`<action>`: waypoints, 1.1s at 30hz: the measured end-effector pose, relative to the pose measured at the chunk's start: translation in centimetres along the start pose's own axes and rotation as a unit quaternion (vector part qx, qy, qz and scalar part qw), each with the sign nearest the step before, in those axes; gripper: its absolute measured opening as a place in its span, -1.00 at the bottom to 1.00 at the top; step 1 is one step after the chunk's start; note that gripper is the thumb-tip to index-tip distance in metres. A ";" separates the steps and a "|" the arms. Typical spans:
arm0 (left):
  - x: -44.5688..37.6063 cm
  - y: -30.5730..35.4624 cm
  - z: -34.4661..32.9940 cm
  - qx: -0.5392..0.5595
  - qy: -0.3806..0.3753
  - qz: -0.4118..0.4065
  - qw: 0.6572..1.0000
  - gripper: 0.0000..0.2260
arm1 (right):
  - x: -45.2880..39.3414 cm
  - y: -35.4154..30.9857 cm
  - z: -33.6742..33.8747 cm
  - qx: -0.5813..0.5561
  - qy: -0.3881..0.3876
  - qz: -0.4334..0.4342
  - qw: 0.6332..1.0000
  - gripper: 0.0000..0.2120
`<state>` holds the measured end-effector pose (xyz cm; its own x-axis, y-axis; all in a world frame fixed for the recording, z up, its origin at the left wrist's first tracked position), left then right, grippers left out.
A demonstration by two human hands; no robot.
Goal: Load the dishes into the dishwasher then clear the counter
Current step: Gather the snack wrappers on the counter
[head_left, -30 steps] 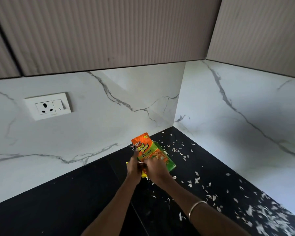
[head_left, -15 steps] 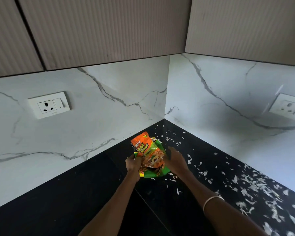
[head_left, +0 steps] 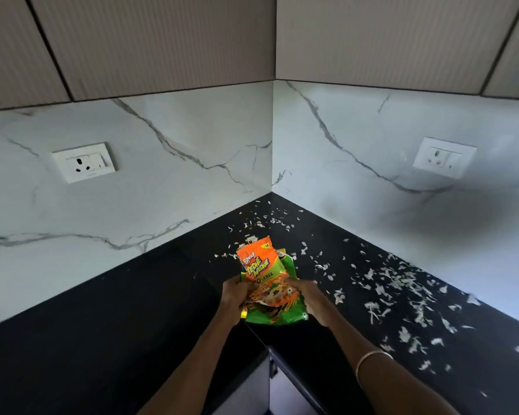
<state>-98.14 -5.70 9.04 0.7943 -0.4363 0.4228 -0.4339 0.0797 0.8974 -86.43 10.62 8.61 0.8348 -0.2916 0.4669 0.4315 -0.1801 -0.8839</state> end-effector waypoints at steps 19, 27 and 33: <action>14.5 -17.7 5.3 -0.349 0.032 0.061 0.935 -0.82 | 10.8 17.9 -4.6 0.244 -0.067 -0.115 0.961 -0.87; 13.5 -25.2 6.9 -0.389 -0.007 0.100 0.916 -0.74 | 11.2 25.8 -4.7 0.275 0.027 -0.154 0.949 -0.74; 9.9 -33.8 9.1 -0.392 -0.020 0.111 0.913 -0.91 | 9.3 38.6 -5.6 0.123 0.043 -0.228 0.965 -0.72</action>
<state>-79.50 -20.84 -18.22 0.7011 -0.3624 0.6141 -0.1328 0.7798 0.6118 -63.89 -4.29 -21.03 0.5115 -0.3132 0.8002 0.8245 -0.0834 -0.5596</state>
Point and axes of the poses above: each hand's wrist, its own x-axis away from the middle knuckle, its own z-axis out of the back of the hand, y = z × x, the point moved 9 cm from there along -x, towards the middle knuckle, and after that the axes turned 6 degrees about -y, right-handed, at the moved point
